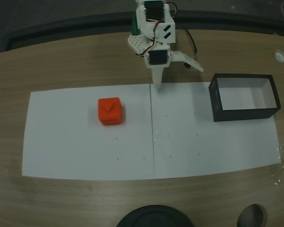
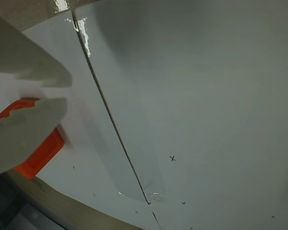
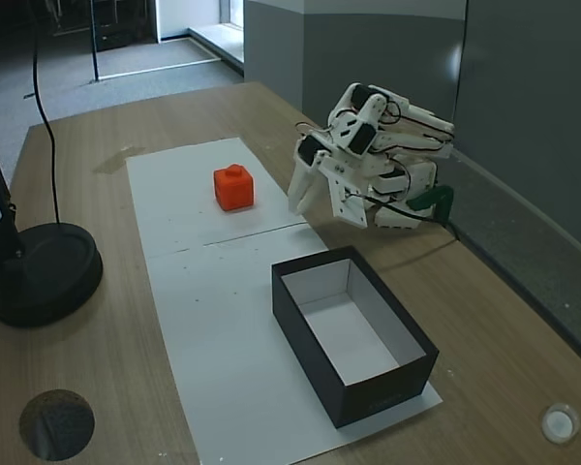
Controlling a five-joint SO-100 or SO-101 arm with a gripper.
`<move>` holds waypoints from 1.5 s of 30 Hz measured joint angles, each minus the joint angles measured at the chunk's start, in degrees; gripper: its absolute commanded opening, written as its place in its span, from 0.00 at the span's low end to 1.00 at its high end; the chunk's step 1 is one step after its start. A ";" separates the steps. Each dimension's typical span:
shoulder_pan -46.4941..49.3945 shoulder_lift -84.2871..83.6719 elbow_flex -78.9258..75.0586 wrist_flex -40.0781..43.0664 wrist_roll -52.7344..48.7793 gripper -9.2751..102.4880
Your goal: Grab a orange square and put it in the box.
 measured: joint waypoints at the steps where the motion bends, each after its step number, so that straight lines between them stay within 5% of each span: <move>1: -0.09 0.00 0.00 0.00 0.00 0.08; 33: 1.41 0.00 0.00 -4.75 0.00 0.09; 40: 5.54 0.00 -5.45 -10.28 -2.55 0.31; 45: 12.74 -1.14 -13.80 -10.46 0.09 0.38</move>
